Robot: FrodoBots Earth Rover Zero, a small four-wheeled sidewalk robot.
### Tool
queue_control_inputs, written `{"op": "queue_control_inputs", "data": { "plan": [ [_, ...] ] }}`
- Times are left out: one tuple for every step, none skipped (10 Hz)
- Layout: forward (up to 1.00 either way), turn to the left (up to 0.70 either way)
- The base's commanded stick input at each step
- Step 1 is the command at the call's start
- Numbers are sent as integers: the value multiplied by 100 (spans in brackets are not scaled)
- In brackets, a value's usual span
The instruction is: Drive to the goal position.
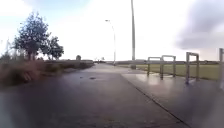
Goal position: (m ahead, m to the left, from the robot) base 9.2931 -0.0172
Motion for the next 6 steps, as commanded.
{"op": "queue_control_inputs", "data": {
  "plan": [
    [45,0],
    [45,0],
    [45,0],
    [45,0],
    [45,0],
    [45,0]
  ]
}}
